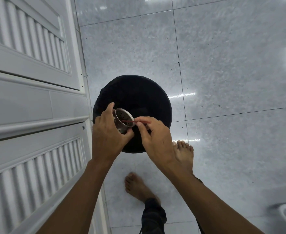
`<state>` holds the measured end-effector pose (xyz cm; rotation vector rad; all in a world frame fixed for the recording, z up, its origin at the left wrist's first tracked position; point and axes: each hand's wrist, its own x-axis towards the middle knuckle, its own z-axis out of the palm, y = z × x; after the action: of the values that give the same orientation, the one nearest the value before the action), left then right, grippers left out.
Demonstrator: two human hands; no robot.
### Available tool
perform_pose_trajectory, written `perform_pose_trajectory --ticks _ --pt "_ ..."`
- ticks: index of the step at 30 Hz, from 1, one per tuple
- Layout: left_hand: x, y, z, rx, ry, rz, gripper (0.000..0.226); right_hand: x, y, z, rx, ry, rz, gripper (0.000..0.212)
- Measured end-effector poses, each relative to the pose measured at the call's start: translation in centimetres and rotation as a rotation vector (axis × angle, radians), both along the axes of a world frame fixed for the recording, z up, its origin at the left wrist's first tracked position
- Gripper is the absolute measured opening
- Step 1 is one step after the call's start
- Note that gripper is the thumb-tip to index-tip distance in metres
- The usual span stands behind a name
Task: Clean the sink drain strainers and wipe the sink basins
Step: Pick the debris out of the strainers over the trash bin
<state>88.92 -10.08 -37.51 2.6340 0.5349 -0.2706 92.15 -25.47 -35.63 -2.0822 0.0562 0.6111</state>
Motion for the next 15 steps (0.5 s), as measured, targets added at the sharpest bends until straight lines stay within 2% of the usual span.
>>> perform_pose_trajectory --ticks 3,5,8,10,12,15 --pt "-0.2 0.0 0.0 0.008 -0.001 0.006 0.099 -0.2 -0.1 0.1 0.0 -0.029 -0.036 0.021" --pt "-0.3 0.1 0.0 0.009 -0.002 -0.004 0.1 -0.7 0.0 0.2 0.013 -0.04 0.014 0.022" --pt "-0.4 0.2 -0.1 0.012 0.004 -0.046 0.1 -0.9 -0.3 0.0 -0.078 -0.024 0.092 0.025" --pt "-0.4 0.3 -0.2 0.024 0.017 -0.053 0.101 -0.6 -0.6 -0.1 -0.119 -0.039 0.049 0.025" --pt "-0.3 0.4 -0.2 0.039 0.029 -0.039 0.101 -0.7 -0.4 0.0 -0.081 -0.071 0.007 0.023" --pt "-0.2 0.5 -0.4 0.03 0.042 -0.073 0.1 -1.4 0.0 -0.1 -0.038 -0.048 0.074 0.024"
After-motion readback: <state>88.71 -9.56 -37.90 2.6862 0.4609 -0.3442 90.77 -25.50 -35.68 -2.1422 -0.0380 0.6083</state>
